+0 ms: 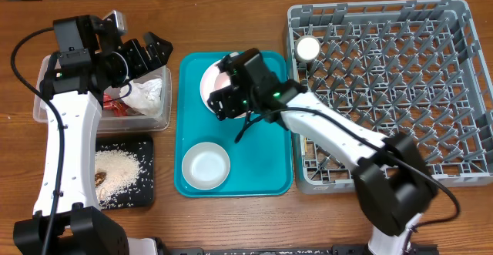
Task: Sort waste into correct bins and load items into the dishwasher
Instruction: 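Move the right gripper to the pink bowl and grasp its rim, then lift the pink bowl with the right gripper and carry it over the rack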
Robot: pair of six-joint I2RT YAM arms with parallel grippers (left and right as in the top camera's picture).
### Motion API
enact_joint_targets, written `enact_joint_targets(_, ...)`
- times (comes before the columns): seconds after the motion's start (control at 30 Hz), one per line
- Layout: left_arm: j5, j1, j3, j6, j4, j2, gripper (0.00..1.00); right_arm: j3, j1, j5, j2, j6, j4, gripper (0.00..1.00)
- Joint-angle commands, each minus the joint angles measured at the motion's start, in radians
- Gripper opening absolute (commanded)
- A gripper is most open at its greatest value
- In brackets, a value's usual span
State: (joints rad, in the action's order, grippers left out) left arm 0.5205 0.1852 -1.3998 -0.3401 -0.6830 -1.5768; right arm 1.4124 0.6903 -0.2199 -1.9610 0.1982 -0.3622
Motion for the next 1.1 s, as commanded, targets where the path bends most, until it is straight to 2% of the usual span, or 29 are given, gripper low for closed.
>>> enact_joint_targets(0.0, -0.064, -0.001, -0.01, -0.008, 0.003, 0.0, 1.0, 0.007, 0.018, 0.025, -0.063, -0.055, 0.053, 0.81)
enact_joint_targets(0.2, -0.064, -0.001, -0.01, -0.008, 0.003, 0.0, 1.0, 0.007, 0.018, 0.087, -0.131, -0.076, 0.093, 0.76)
enact_joint_targets(0.3, -0.064, -0.001, -0.01, -0.008, 0.003, 0.0, 1.0, 0.007, 0.018, 0.108, -0.133, -0.076, 0.093, 0.69)
enact_joint_targets(0.37, -0.064, -0.001, -0.01, -0.008, 0.003, 0.0, 1.0, 0.007, 0.017, 0.108, -0.133, -0.076, 0.091, 0.51)
enact_joint_targets(0.47, -0.064, -0.001, -0.01, -0.008, 0.003, 0.0, 1.0, 0.007, 0.018, 0.107, -0.133, -0.076, 0.089, 0.4)
enact_joint_targets(0.83, -0.064, -0.001, -0.01, -0.008, 0.003, 0.0, 1.0, 0.01, 0.017, 0.148, -0.115, -0.076, 0.096, 0.19)
enact_joint_targets(0.9, -0.064, -0.001, -0.01, -0.008, 0.003, 0.0, 1.0, 0.01, 0.017, 0.156, -0.095, -0.076, 0.097, 0.08)
enact_joint_targets(0.97, -0.064, -0.001, -0.01, -0.008, 0.003, 0.0, 1.0, 0.014, 0.016, 0.15, -0.061, -0.076, 0.094, 0.04)
enact_joint_targets(1.07, -0.064, -0.001, -0.01, -0.008, 0.003, 0.0, 1.0, 0.024, 0.016, 0.13, 0.013, -0.075, 0.088, 0.04)
